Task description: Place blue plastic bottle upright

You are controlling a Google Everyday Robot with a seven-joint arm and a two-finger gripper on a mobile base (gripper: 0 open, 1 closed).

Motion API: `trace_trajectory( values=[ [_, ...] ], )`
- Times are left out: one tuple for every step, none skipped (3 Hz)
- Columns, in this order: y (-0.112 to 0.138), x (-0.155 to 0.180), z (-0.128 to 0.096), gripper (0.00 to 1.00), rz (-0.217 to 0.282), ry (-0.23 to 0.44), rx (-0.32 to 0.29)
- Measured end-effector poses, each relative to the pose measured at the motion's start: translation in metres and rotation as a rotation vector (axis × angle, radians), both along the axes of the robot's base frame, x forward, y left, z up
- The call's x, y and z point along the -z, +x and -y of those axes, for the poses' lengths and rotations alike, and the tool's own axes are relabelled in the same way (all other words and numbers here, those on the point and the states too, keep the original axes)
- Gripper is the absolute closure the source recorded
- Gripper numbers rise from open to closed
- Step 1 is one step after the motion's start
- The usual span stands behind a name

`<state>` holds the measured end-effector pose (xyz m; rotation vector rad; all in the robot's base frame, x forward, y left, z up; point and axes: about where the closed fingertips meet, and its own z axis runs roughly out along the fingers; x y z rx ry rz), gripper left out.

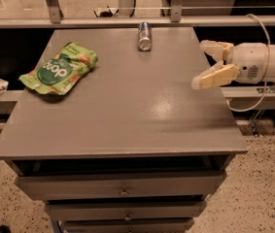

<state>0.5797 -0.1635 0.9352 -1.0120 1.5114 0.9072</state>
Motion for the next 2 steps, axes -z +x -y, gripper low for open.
trace_trajectory(
  values=[
    [-0.0084, -0.0257, -0.0074, 0.00, 0.086, -0.188, -0.015],
    [-0.0084, -0.0257, -0.0075, 0.00, 0.086, -0.188, -0.015]
  ],
)
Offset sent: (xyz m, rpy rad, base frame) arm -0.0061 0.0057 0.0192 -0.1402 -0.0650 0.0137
